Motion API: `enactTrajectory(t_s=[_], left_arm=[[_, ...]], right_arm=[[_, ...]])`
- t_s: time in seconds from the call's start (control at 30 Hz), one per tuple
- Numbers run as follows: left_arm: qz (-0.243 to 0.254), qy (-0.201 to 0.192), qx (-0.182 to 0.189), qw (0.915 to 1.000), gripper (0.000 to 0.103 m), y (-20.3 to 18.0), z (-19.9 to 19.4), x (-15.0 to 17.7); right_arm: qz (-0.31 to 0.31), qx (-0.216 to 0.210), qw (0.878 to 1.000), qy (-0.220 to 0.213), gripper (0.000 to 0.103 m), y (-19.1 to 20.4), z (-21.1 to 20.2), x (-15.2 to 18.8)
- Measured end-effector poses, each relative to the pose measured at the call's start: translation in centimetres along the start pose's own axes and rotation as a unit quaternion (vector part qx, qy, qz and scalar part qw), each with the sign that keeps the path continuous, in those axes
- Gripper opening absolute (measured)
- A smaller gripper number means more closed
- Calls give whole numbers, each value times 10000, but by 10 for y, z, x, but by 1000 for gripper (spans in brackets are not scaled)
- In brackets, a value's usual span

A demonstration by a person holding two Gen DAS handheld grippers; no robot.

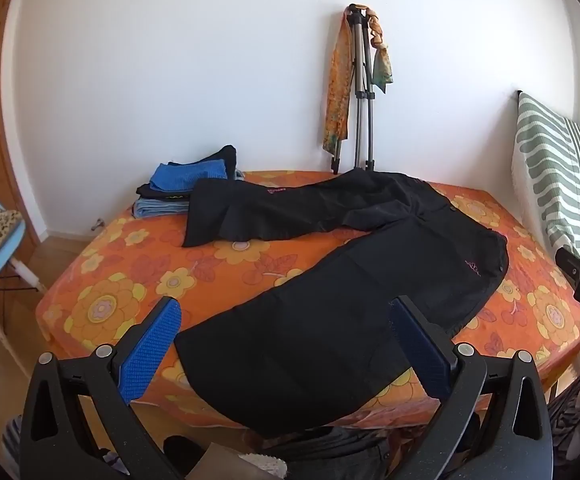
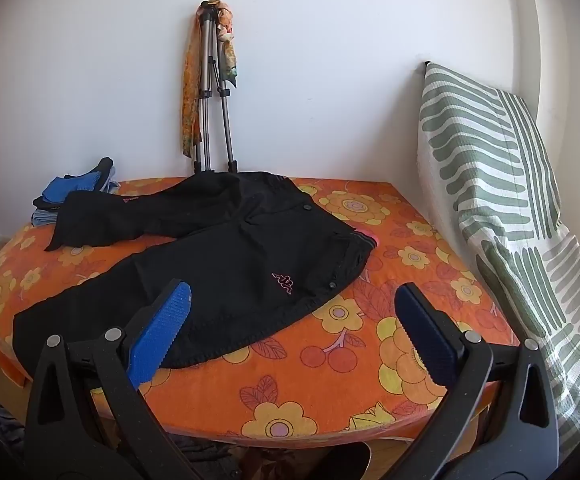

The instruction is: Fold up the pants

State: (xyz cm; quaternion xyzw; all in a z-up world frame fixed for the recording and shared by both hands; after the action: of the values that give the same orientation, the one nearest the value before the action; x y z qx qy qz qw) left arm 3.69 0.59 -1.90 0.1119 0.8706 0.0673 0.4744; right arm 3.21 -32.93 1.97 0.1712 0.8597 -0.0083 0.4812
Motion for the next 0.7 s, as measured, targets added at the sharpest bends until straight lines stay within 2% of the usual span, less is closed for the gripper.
enactTrajectory(t_s=[0.7], left_arm=[[-22, 20, -12, 10000, 103, 0, 0, 2]], right_arm=[[19, -31, 10000, 0, 103, -3, -2, 0]])
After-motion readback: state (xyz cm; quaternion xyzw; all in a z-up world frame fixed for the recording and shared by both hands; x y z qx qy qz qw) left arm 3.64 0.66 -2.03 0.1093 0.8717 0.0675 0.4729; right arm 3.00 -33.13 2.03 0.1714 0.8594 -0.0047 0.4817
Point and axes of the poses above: each gripper's, at about its wrist camera, not at the fingertips, and z roughly the way its jaws point, y to its left, x to its underside, the point moved 5 cm from there along z, roughly the way its jaws point, and after that the axes turned 15 degrees about z, right-handed, at the moved point
